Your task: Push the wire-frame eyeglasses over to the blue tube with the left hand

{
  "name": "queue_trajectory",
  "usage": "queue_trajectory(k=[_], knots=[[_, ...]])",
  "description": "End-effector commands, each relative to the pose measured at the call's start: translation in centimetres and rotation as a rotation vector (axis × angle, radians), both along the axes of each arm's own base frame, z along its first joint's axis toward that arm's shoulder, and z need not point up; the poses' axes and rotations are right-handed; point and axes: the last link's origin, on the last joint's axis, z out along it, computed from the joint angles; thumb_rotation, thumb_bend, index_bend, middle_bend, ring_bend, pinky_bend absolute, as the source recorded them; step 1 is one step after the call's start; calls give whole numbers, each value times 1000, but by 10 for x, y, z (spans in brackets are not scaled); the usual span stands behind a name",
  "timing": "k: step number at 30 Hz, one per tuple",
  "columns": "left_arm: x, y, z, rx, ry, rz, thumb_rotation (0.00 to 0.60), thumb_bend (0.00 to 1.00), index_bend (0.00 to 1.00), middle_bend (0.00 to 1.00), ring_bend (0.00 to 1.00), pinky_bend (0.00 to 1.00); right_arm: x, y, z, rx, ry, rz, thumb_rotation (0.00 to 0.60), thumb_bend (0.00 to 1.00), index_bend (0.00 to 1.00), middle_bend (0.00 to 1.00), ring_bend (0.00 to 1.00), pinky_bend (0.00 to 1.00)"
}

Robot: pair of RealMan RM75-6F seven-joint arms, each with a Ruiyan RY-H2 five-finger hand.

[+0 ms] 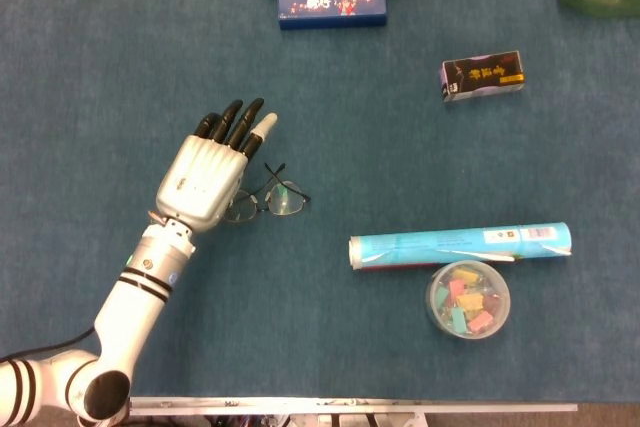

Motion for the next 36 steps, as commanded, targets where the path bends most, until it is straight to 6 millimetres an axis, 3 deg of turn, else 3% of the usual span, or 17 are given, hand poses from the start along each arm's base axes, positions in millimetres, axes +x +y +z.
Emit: queue_trajectory(k=[1, 12, 36], knots=[[0, -5, 0, -11, -11, 0, 600, 493, 0, 0, 0, 164, 0, 0, 0, 0, 0, -1, 600, 170, 551, 462, 432, 529], [9, -11, 0, -59, -48, -1, 600, 493, 0, 0, 0, 164, 0, 0, 1, -2, -2, -1, 600, 170, 552, 462, 432, 529], [10, -5, -27, -105, -34, 4, 600, 494, 0, 0, 0, 164, 1, 1, 4, -12, -4, 3, 600, 169, 552, 463, 432, 529]])
